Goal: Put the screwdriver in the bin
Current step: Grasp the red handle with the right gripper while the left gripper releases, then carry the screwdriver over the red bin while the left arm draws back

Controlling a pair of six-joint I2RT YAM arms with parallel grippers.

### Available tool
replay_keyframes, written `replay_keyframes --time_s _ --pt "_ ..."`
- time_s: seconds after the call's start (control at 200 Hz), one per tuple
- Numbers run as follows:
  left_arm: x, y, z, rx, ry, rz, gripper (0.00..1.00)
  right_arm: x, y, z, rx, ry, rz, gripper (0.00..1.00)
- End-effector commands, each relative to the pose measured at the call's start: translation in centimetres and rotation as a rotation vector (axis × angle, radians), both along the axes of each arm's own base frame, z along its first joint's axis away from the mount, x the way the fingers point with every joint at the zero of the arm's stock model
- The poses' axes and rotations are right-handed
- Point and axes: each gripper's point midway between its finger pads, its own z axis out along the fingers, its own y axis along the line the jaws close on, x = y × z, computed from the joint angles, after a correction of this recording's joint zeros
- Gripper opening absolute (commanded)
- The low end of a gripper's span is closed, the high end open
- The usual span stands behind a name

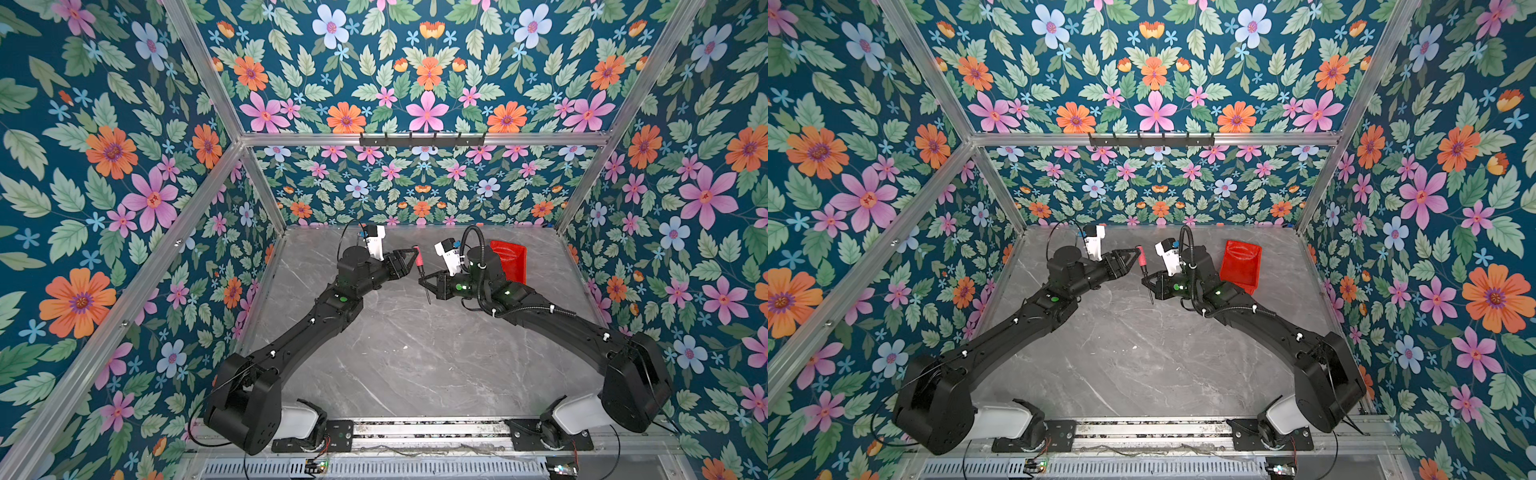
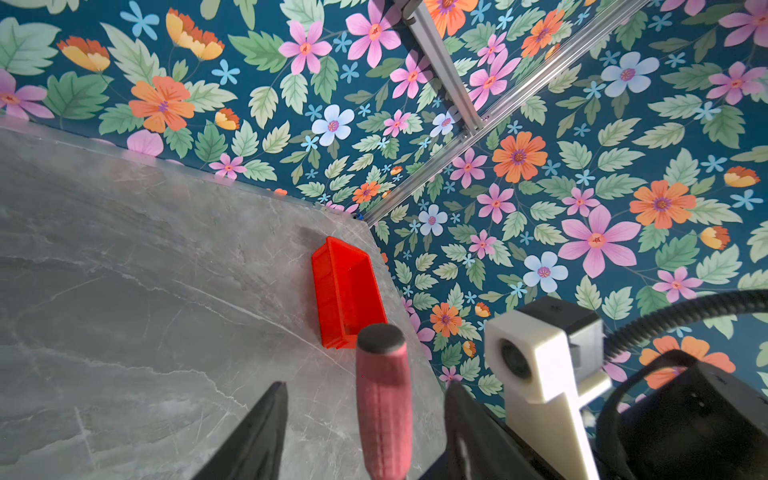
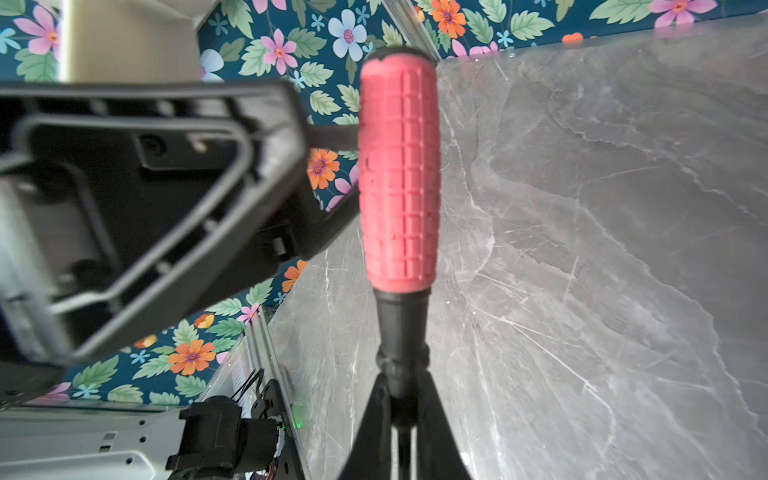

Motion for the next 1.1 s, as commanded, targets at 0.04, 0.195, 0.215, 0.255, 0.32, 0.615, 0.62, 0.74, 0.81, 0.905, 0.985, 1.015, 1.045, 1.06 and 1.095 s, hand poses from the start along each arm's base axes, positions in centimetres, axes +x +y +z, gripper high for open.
replay_keyframes --time_s 0.04,0.195,0.215,0.255,0.32,0.615,0.62,0.74,0.81,0.905,0.985,1.015,1.045,1.06,1.095 --pt "0.0 1.1 1.9 0.048 -0.144 0.051 0.82 1.3 -1.5 0.8 0.012 -0.03 -0.09 0.0" --pt "0.0 2.4 1.9 0.144 -0.202 0.106 1.0 2.2 -3.5 0.9 0.01 -0.028 -0.154 0.0" --pt "0.0 2.5 1.8 0.158 -0.209 0.11 1.0 2.3 -3.7 0.9 0.011 -0.027 -0.162 0.0" --pt "0.0 2.7 1.8 0.183 -0.227 0.117 1.0 2.5 -4.3 0.9 0.011 -0.021 -0.18 0.0" --pt "0.0 3.1 1.6 0.221 -0.257 0.133 1.0 2.9 -5.4 0.9 0.003 -0.019 -0.214 0.0" --pt "-0.9 4.2 1.3 0.36 -0.458 0.21 1.0 5.0 -11.4 0.6 -0.011 0.018 -0.406 0.0" --pt "-1.0 4.1 1.3 0.362 -0.463 0.21 1.0 5.0 -11.5 0.6 -0.011 0.02 -0.409 0.0" --pt "-2.0 2.9 0.7 0.446 -0.558 0.152 1.0 6.0 -14.2 -0.1 -0.034 0.048 -0.489 0.0" --pt "-2.5 1.9 0.2 0.48 -0.594 0.105 1.0 6.5 -15.7 -0.6 -0.05 0.065 -0.53 0.0" --pt "-3.1 0.3 -0.6 0.506 -0.624 0.042 1.0 7.4 -18.1 -1.5 -0.07 0.102 -0.592 0.0" --pt "-3.3 -1.2 -1.5 0.524 -0.642 0.001 1.0 8.2 -19.9 -2.3 -0.098 0.125 -0.64 0.0" --pt "-3.4 -1.8 -1.7 0.528 -0.65 -0.017 1.0 8.5 -20.5 -2.5 -0.111 0.127 -0.655 0.0" --pt "-3.5 -2.4 -2.0 0.533 -0.656 -0.034 1.0 8.8 -21.1 -2.9 -0.127 0.129 -0.669 0.0" --pt "-3.5 -2.7 -2.2 0.536 -0.659 -0.041 1.0 9.0 -21.5 -3.0 -0.134 0.129 -0.677 0.0" --pt "-3.7 -3.5 -2.4 0.54 -0.667 -0.056 1.0 9.4 -22.1 -3.4 -0.154 0.131 -0.691 0.0"
